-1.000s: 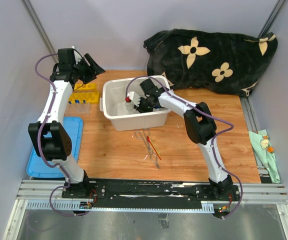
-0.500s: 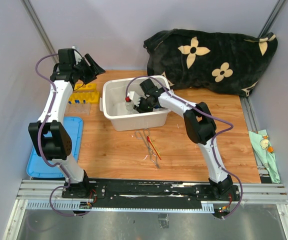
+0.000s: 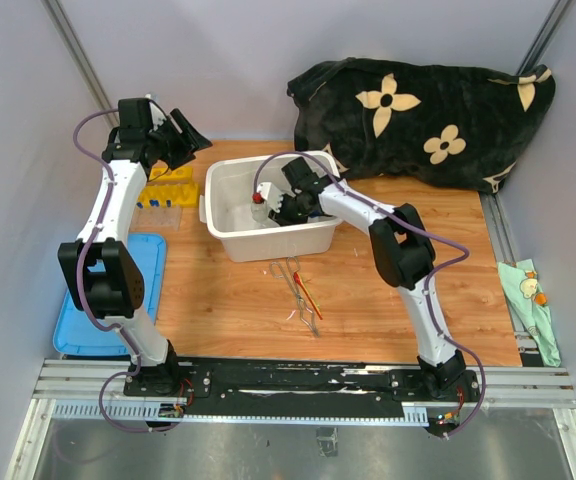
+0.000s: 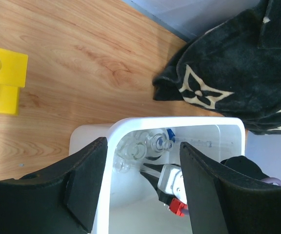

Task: Organize the chemistry lab equipment
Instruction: Place the chemistry item in the storage box.

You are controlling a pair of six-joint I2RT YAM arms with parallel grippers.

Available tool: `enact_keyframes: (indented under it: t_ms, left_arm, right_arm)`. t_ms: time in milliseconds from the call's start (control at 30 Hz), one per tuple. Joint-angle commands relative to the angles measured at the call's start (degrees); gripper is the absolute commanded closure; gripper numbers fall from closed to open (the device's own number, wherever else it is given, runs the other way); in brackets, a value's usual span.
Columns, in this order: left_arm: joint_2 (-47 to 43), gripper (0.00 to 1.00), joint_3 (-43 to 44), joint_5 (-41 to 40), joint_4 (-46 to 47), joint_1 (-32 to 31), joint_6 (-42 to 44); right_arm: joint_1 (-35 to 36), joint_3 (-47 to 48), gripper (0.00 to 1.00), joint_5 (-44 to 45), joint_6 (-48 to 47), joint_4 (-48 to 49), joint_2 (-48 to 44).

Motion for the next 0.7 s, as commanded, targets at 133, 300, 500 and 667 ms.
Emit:
enact_keyframes:
  t_ms: [133, 300, 500, 667]
  left_arm:
    - [0.6, 0.35, 1.6, 1.4, 1.6, 0.7, -0.1]
    - [0.5, 0.35, 1.6, 1.4, 1.6, 0.7, -0.3]
    - [0.1, 0.35, 1.3, 1.5, 1.7, 0.7, -0.4]
    - [-0.4, 0.35, 0.7, 1.6, 1.9, 0.7, -0.6]
  right_arm:
    - [-0.8, -1.9, 0.75, 0.6, 0.0, -1.6, -5.0]
    - [-0.8, -1.8, 0.74, 0.8, 0.1, -1.5, -5.9]
    - [-0.8, -1.6, 0.73, 1.6, 0.3, -2.0, -7.7]
    - [-0.8, -1.2, 0.73, 2.7, 0.7, -2.7, -10.5]
